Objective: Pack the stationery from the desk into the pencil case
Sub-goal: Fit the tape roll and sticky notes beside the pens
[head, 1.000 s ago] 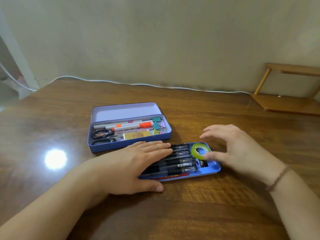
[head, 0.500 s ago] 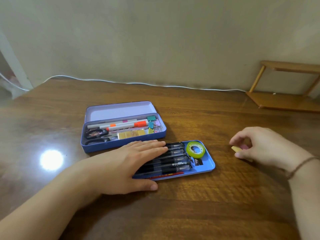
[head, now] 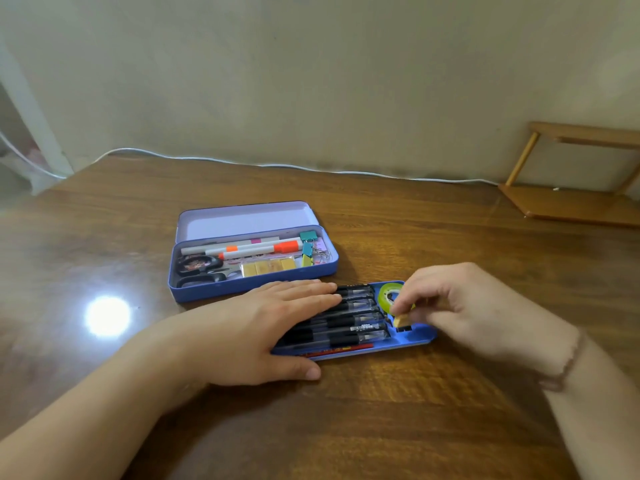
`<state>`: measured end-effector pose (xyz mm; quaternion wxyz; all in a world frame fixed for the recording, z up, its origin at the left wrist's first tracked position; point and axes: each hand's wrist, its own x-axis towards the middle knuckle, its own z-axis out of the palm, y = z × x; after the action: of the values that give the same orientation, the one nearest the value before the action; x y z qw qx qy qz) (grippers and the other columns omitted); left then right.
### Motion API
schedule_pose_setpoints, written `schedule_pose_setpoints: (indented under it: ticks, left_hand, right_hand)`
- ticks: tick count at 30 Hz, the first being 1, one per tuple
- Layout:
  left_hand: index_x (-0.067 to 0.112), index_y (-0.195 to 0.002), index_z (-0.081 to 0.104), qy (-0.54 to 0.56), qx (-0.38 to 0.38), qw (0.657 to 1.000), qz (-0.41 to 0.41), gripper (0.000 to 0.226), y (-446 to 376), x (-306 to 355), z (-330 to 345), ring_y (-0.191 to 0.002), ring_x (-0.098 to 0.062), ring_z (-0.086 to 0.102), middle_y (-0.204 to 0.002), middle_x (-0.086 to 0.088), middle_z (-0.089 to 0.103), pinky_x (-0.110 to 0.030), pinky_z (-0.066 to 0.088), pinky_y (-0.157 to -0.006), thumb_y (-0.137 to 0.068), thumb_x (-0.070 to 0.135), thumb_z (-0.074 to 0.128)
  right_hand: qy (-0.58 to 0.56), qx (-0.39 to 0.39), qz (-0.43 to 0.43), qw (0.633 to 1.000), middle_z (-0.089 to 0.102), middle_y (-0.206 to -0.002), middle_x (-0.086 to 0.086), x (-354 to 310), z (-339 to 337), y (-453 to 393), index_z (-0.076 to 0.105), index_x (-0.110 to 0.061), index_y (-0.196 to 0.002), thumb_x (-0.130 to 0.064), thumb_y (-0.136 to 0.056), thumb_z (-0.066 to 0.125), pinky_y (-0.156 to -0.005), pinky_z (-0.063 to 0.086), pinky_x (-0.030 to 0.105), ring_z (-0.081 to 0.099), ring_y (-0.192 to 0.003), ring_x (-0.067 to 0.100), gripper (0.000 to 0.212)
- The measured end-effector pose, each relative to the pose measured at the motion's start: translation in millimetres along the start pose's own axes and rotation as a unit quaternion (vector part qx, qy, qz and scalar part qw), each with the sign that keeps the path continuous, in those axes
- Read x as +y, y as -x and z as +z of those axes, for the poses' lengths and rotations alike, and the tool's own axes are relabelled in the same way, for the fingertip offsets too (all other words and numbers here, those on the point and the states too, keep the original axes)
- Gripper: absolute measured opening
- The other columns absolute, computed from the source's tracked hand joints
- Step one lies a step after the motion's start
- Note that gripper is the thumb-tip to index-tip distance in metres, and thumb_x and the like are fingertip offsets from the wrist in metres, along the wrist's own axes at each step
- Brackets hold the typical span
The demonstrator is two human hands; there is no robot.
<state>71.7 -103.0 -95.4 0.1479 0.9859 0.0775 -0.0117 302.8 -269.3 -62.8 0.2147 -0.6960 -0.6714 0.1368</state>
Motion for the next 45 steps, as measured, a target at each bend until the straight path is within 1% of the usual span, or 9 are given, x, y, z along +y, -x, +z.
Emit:
schedule_pose_setpoints:
  ticks: [9,12,15,18,22,29,33,37,45]
  left_hand:
    - [0.046,-0.151,0.009,-0.003,0.004,1.0,-0.002,0.085,0,-1,1,-0.142,0.014,-0.002,-0.158,0.031,0.002,-0.003,-0.006,-0.108,-0.081,0.074,0.049]
    - [0.048,-0.15,0.008,-0.007,0.004,1.0,0.002,0.085,1,-1,1,-0.143,0.012,-0.002,-0.159,0.03,0.001,-0.014,0.002,-0.117,-0.081,0.076,0.048]
    - [0.047,-0.151,0.011,-0.026,0.033,0.999,0.024,0.084,0,4,1,-0.145,0.007,-0.002,-0.16,0.027,0.002,-0.024,0.006,-0.12,-0.081,0.078,0.045]
    - [0.043,-0.151,0.02,-0.065,0.086,0.992,0.072,0.079,-6,18,2,-0.148,0.0,0.003,-0.161,0.021,0.012,-0.031,0.009,-0.121,-0.084,0.078,0.042]
    - [0.036,-0.149,0.03,-0.117,0.111,0.98,0.118,0.076,-23,43,10,-0.147,-0.012,0.017,-0.157,0.015,0.029,-0.045,0.016,-0.12,-0.086,0.077,0.038]
    - [0.029,-0.141,0.046,-0.181,0.122,0.969,0.115,0.074,-31,51,16,-0.135,-0.02,0.034,-0.14,0.011,0.048,-0.052,0.015,-0.116,-0.087,0.078,0.03]
    - [0.029,-0.139,0.049,-0.186,0.127,0.968,0.113,0.074,-33,51,17,-0.133,-0.02,0.035,-0.137,0.011,0.051,-0.053,0.012,-0.116,-0.087,0.078,0.03]
    - [0.025,-0.141,0.047,-0.195,0.13,0.966,0.105,0.079,-34,51,19,-0.133,-0.02,0.035,-0.138,0.01,0.052,-0.055,0.012,-0.115,-0.087,0.079,0.028]
    - [0.031,-0.141,0.045,-0.187,0.119,0.97,0.104,0.075,-33,52,19,-0.133,-0.02,0.036,-0.142,0.008,0.048,-0.054,0.015,-0.115,-0.087,0.079,0.029]
  right_hand:
    - [0.098,0.053,0.043,0.993,0.064,-0.08,-0.014,-5,2,-3,0.072,-0.031,-0.084,-0.02,-0.077,0.077,-0.068,0.047,0.022,0.059,-0.074,0.002,0.014]
    - [0.136,0.107,0.17,0.97,0.064,-0.072,-0.014,21,-31,15,0.069,-0.03,-0.076,-0.023,-0.073,0.079,-0.06,0.042,0.019,0.057,-0.069,0.0,0.013]
    - [0.139,0.027,0.339,0.93,0.065,-0.078,-0.007,40,-53,34,0.065,-0.028,-0.076,-0.042,-0.064,0.084,-0.056,0.042,0.027,0.058,-0.073,0.01,0.027]
    - [0.097,-0.011,0.384,0.918,0.063,-0.082,-0.003,41,-48,30,0.062,-0.022,-0.074,-0.046,-0.058,0.087,-0.053,0.039,0.027,0.058,-0.074,0.015,0.038]
    - [0.084,0.029,0.408,0.909,0.065,-0.083,0.0,43,-46,27,0.067,-0.02,-0.071,-0.025,-0.063,0.089,-0.044,0.041,0.02,0.061,-0.069,0.013,0.024]
    - [0.082,0.027,0.399,0.913,0.071,-0.058,-0.003,45,-44,26,0.075,-0.019,-0.069,-0.012,-0.078,0.075,-0.045,0.046,0.018,0.068,-0.054,0.011,0.012]
    - [0.12,0.044,0.323,0.938,0.064,-0.079,-0.014,37,-48,27,0.072,-0.034,-0.071,-0.019,-0.085,0.069,-0.051,0.038,0.016,0.058,-0.074,0.002,0.02]
    - [0.114,-0.001,0.202,0.973,0.066,-0.08,-0.016,18,-27,12,0.067,-0.036,-0.068,-0.019,-0.086,0.066,-0.066,0.041,0.018,0.056,-0.078,-0.003,0.024]
    - [0.099,-0.066,0.185,0.976,0.058,-0.096,-0.022,14,-22,12,0.062,-0.045,-0.095,-0.02,-0.074,0.08,-0.064,0.047,0.015,0.058,-0.076,-0.001,0.037]
